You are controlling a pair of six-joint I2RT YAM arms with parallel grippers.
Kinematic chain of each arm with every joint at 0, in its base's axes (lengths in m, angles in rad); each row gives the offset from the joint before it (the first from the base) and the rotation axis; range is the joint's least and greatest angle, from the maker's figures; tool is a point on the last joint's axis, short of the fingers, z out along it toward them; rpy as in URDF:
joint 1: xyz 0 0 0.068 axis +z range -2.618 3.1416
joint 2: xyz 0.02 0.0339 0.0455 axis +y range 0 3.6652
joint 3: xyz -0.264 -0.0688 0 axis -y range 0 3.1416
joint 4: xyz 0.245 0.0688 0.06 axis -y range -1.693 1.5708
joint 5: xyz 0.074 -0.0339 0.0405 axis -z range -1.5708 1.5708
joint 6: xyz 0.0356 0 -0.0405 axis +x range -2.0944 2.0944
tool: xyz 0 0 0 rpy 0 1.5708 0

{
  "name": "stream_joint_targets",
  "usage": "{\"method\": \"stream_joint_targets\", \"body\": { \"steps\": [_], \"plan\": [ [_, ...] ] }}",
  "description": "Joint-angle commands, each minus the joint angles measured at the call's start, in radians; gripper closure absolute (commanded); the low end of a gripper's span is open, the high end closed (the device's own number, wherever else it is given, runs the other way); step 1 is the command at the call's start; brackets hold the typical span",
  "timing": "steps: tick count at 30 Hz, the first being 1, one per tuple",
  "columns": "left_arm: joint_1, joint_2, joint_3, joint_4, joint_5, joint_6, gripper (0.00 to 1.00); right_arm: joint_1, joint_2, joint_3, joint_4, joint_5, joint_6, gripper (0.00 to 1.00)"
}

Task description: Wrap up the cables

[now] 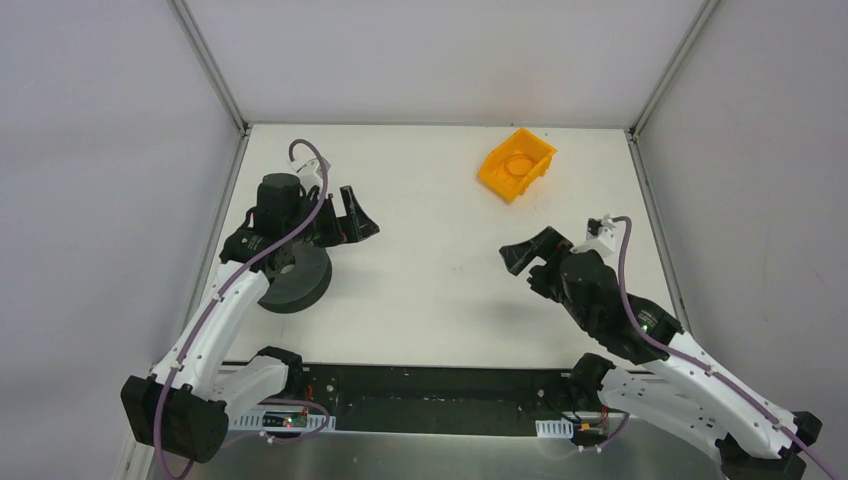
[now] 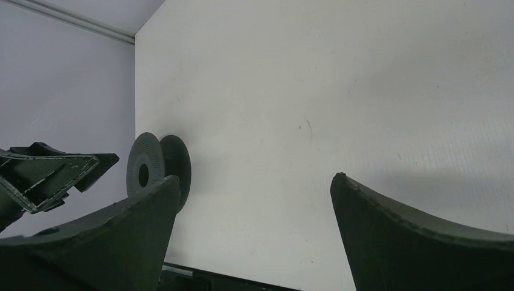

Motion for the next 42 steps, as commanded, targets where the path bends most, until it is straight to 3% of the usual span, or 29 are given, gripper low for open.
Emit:
{"method": "stream_joint_targets", "body": {
  "steps": [1,6,10,12,16,18,24,31,35,42],
  "plan": [
    [0.005,0.041,0.019,-0.003,-0.03,-0.008,0.09,-0.003,-0.035,-0.03,0.035,0.021,0.029,0.01],
    [0.005,0.075,0.044,-0.068,-0.135,0.032,0.1,-0.002,-0.049,-0.043,0.039,0.008,0.036,0.01],
    [0.017,0.074,0.059,-0.14,-0.51,-0.016,0.11,-0.002,-0.077,-0.057,0.064,-0.018,0.036,0.01],
    [0.062,0.073,0.048,-0.167,-0.627,-0.053,0.12,-0.003,-0.106,-0.068,0.102,-0.05,0.03,0.01],
    [0.225,0.084,0.02,-0.195,-0.673,-0.142,0.13,-0.002,-0.155,-0.096,0.175,-0.103,0.003,0.01],
    [0.247,0.113,0.022,-0.199,-0.69,-0.143,0.13,-0.002,-0.176,-0.102,0.189,-0.109,-0.011,0.01],
    [0.297,0.274,0.078,-0.239,-0.668,-0.115,0.1,-0.002,-0.215,-0.116,0.198,-0.128,-0.055,0.01],
    [0.324,0.451,0.123,-0.241,-0.4,-0.081,0.08,-0.002,-0.259,-0.156,0.279,-0.164,-0.075,0.01],
    [0.324,0.509,0.142,-0.24,-0.228,-0.047,0.14,-0.002,-0.258,-0.178,0.341,-0.207,-0.093,0.01],
    [0.263,0.529,0.132,-0.229,-0.075,-0.031,0.28,-0.003,-0.196,-0.179,0.313,-0.194,-0.071,0.01]
  ]
}}
